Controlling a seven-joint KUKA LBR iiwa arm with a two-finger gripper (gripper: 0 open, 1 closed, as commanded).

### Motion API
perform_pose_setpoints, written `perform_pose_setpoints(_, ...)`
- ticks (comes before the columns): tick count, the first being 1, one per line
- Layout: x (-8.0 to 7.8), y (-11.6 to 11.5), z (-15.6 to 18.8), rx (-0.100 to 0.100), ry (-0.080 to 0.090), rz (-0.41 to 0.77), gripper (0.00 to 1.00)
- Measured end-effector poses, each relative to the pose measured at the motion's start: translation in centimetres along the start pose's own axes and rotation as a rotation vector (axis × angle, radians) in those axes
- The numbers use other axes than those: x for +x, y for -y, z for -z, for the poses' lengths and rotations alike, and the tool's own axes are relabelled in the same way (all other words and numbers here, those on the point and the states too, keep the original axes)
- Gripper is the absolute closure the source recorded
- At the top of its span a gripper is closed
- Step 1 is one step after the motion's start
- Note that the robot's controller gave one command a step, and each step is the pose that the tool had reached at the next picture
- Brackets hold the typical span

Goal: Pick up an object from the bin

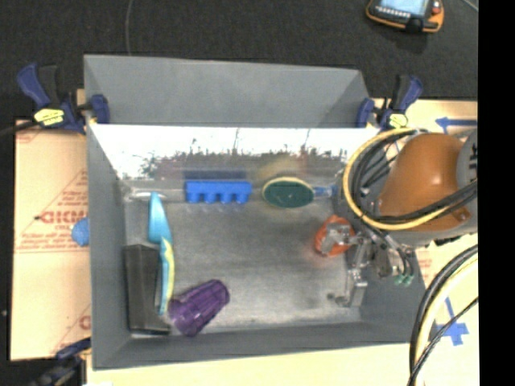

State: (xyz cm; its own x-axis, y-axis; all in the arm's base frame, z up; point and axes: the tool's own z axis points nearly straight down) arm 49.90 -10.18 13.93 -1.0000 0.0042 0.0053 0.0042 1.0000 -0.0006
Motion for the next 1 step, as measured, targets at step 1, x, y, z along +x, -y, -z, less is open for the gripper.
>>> perform_pose_setpoints(1,-0.12,-0.04,0.40,0.001,0.006,0.005,0.00)
